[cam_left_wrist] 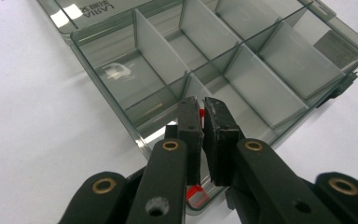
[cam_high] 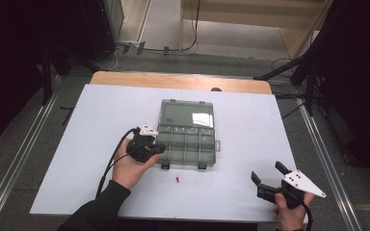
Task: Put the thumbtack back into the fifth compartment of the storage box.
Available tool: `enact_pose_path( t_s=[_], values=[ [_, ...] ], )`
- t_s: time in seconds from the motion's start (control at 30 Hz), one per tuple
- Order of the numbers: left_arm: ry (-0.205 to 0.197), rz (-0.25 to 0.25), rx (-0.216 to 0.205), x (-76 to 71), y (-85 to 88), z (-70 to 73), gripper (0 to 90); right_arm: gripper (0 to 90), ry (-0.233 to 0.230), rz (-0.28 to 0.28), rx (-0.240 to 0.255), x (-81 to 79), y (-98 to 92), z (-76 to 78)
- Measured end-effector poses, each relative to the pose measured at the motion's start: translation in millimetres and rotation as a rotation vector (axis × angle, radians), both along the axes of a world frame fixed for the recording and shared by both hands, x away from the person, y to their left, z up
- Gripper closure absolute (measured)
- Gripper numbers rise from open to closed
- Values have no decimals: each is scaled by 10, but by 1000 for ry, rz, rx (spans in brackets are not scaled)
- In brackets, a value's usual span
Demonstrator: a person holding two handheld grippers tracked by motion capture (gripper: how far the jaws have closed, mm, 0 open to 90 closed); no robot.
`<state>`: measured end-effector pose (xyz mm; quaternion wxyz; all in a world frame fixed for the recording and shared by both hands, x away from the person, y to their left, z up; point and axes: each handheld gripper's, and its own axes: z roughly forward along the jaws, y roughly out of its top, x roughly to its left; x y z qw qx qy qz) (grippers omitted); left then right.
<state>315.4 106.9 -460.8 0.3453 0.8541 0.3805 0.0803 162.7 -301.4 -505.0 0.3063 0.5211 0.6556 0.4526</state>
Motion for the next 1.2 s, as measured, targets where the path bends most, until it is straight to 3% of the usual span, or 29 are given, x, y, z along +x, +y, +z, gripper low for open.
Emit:
enact_pose_path(
  t_s=[0.13,0.17,0.37,0.67,0.93,1.13,1.2],
  values=[
    [-10,-5,3,8,9,-24,840,58,-1,1,0,2,-3,-2],
    [-11,-5,-1,9,12,-26,791,58,-1,1,1,2,-3,-3],
    [-8,-10,-33,9,35,-16,719,58,1,0,0,2,-10,-3],
    [15,-36,-97,-18,54,40,554,58,-1,-2,2,-2,-9,-1],
    [43,-58,-103,-63,12,68,399,58,1,-2,5,-4,-5,4],
    [44,-92,-74,-129,-64,99,169,58,-4,-4,4,-4,-12,9],
    [30,-82,-62,-147,-82,102,90,58,-3,-3,4,-5,-12,11]
  ],
)
